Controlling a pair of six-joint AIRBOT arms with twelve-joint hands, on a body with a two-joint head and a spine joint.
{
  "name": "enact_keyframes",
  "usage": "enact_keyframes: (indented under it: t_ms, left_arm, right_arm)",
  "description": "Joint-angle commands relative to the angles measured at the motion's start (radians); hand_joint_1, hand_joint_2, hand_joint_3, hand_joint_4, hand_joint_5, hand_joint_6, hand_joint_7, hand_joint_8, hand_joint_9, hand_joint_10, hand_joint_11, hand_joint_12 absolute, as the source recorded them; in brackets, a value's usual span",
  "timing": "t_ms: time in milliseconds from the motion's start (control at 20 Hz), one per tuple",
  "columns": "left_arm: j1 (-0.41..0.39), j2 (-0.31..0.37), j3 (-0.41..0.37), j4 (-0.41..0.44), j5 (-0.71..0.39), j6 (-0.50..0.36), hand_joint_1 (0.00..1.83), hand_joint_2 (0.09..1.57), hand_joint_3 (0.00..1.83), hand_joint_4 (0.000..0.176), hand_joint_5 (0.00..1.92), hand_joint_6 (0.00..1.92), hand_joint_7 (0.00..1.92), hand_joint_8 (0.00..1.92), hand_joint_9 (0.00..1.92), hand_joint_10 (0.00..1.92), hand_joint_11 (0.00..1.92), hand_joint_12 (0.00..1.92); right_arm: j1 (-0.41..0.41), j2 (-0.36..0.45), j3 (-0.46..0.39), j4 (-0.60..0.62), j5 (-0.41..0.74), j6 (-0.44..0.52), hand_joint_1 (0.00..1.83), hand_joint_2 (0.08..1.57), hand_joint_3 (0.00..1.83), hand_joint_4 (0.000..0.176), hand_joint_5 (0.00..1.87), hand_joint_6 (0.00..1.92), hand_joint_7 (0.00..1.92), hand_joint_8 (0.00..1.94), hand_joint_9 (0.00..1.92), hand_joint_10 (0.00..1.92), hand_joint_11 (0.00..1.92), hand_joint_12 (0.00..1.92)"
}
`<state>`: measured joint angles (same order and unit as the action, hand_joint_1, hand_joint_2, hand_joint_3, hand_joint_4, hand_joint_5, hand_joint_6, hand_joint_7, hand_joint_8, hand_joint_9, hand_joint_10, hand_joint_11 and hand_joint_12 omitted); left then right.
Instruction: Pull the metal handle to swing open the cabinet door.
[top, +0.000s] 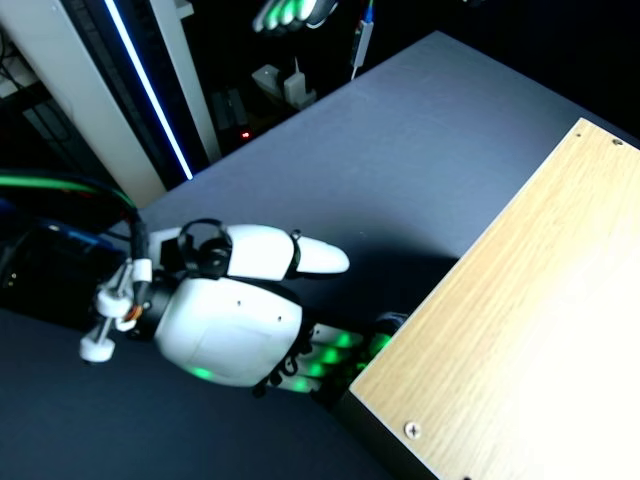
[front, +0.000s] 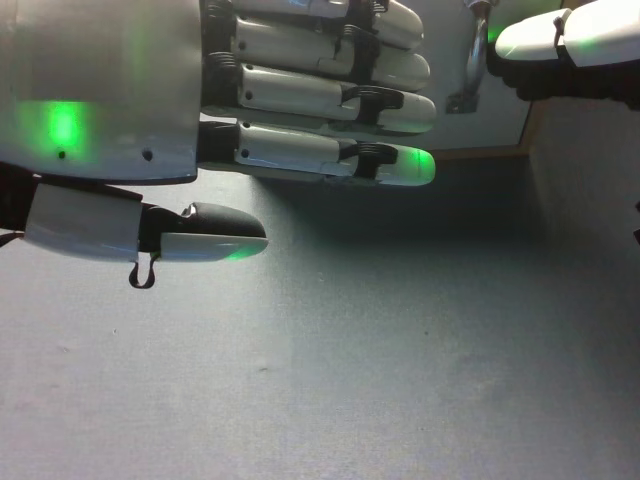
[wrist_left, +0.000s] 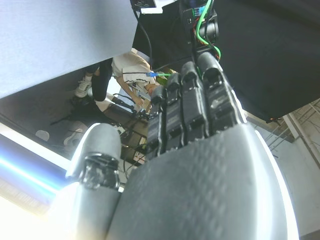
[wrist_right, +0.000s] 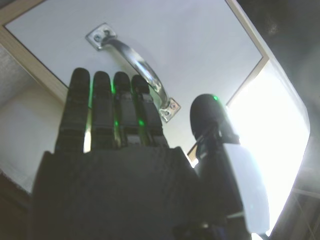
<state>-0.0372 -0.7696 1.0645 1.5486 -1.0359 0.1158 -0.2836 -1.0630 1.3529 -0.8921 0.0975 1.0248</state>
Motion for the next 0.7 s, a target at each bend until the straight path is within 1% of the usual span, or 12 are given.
enact_keyframes:
  t_ms: [0,150,300,450,650]
  left_arm:
    - [-0.010,0.007,0.000,-0.098,-0.019,0.007,0.00,1.57,0.16,0.000,0.17,0.00,0.18,0.00,0.16,0.00,0.00,0.38]
    - [-0.010,0.007,0.000,-0.098,-0.019,0.007,0.00,1.56,0.17,0.000,0.16,0.00,0.18,0.00,0.15,0.00,0.00,0.36]
    - [-0.010,0.007,0.000,-0.098,-0.019,0.007,0.00,1.55,0.17,0.000,0.15,0.00,0.17,0.00,0.15,0.00,0.00,0.39]
    - [-0.010,0.007,0.000,-0.098,-0.019,0.007,0.00,1.55,0.17,0.000,0.15,0.00,0.18,0.00,0.17,0.00,0.00,0.43]
    - [-0.010,0.007,0.000,-0.098,-0.019,0.007,0.00,1.55,0.17,0.000,0.17,0.00,0.19,0.00,0.17,0.00,0.00,0.42]
  right_arm:
    - [0.022,0.007,-0.003,0.016,0.071,0.013,0.00,1.48,0.00,0.000,0.14,0.01,0.13,0.01,0.09,0.00,0.00,0.31]
    - [0.022,0.012,-0.019,-0.016,0.104,0.013,0.00,1.49,0.00,0.000,0.13,0.00,0.11,0.00,0.08,0.00,0.00,0.28]
    - [0.022,0.013,-0.025,-0.036,0.127,0.013,0.00,1.49,0.00,0.000,0.13,0.00,0.12,0.00,0.09,0.00,0.00,0.32]
    - [0.022,0.014,-0.029,-0.065,0.142,0.013,0.00,1.49,0.00,0.000,0.14,0.00,0.13,0.00,0.10,0.00,0.00,0.32]
    - [0.017,0.014,-0.032,-0.093,0.183,0.013,0.00,1.49,0.00,0.000,0.12,0.00,0.12,0.00,0.10,0.00,0.00,0.32]
